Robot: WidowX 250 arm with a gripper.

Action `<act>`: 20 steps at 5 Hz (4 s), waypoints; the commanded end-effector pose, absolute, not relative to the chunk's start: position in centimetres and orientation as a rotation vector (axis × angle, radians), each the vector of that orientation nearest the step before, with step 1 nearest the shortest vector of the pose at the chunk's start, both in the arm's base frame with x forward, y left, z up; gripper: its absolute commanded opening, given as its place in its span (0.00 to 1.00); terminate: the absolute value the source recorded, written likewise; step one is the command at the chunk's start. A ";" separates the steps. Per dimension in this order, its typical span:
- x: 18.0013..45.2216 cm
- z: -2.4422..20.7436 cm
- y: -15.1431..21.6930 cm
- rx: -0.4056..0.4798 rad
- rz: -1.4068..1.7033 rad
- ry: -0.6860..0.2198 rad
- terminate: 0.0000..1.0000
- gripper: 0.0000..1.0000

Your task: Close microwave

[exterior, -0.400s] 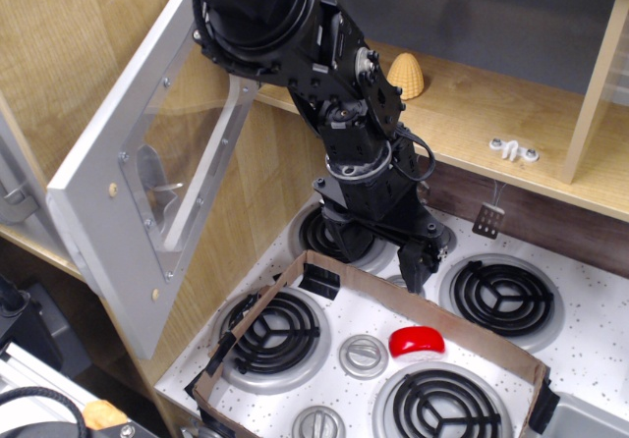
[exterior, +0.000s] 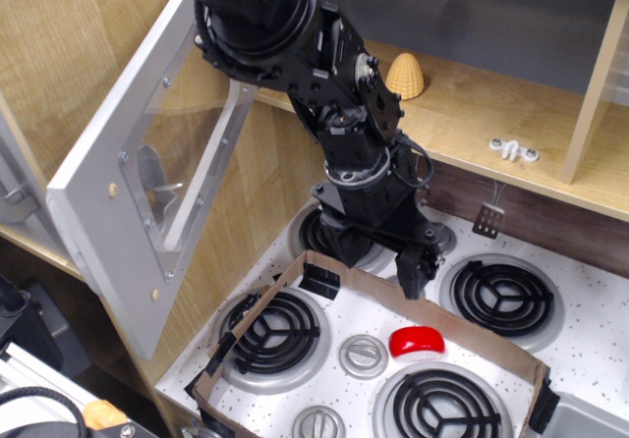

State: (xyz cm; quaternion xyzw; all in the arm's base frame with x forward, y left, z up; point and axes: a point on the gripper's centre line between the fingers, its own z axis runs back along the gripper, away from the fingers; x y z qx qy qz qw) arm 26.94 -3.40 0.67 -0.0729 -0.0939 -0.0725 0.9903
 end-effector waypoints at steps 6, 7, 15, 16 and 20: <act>17.8 21.3 6.8 0.142 -0.279 -0.076 0.00 1.00; 16.7 21.0 8.3 0.170 -0.309 -0.069 0.00 1.00; 22.6 12.5 7.0 0.059 -0.400 -0.417 0.00 1.00; 24.7 11.8 3.9 0.044 -0.392 -0.483 0.00 1.00; 31.3 11.6 -2.6 0.033 -0.548 -0.565 0.00 1.00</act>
